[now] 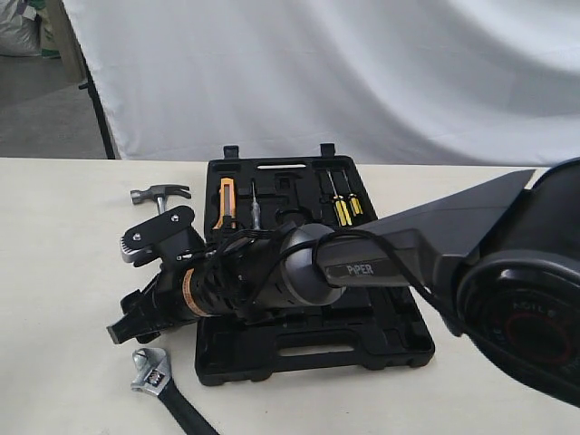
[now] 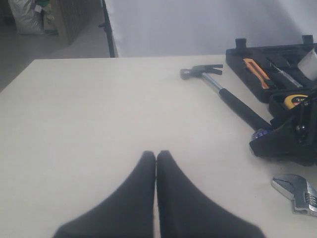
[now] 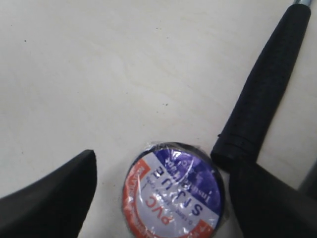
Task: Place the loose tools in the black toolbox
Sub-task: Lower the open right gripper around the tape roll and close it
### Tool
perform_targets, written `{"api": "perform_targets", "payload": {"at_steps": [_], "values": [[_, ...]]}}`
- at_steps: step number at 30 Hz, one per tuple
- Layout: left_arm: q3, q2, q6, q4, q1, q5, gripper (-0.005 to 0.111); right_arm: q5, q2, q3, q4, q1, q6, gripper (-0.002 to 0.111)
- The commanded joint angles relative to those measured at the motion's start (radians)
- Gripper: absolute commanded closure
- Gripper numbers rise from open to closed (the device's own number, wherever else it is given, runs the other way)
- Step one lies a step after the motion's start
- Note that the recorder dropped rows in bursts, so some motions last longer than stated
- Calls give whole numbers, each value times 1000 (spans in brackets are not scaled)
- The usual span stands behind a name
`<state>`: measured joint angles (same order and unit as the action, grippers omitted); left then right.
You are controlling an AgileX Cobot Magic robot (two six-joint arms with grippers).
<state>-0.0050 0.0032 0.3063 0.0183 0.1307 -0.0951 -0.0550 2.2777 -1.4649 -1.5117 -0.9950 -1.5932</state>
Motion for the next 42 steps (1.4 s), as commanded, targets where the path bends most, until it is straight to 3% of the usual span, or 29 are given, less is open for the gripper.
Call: {"api": "perform_targets", "payload": {"at_steps": [1, 37, 40, 42], "values": [[-3, -3, 5, 4, 25, 7, 106, 4, 0, 4, -8, 2, -2, 37], [-3, -3, 5, 4, 25, 7, 106, -74, 7, 8, -26, 4, -57, 37], [-3, -3, 5, 4, 25, 7, 106, -149, 7, 8, -108, 4, -69, 37], [-3, -3, 5, 4, 25, 7, 106, -154, 7, 8, -183, 4, -176, 37]]}}
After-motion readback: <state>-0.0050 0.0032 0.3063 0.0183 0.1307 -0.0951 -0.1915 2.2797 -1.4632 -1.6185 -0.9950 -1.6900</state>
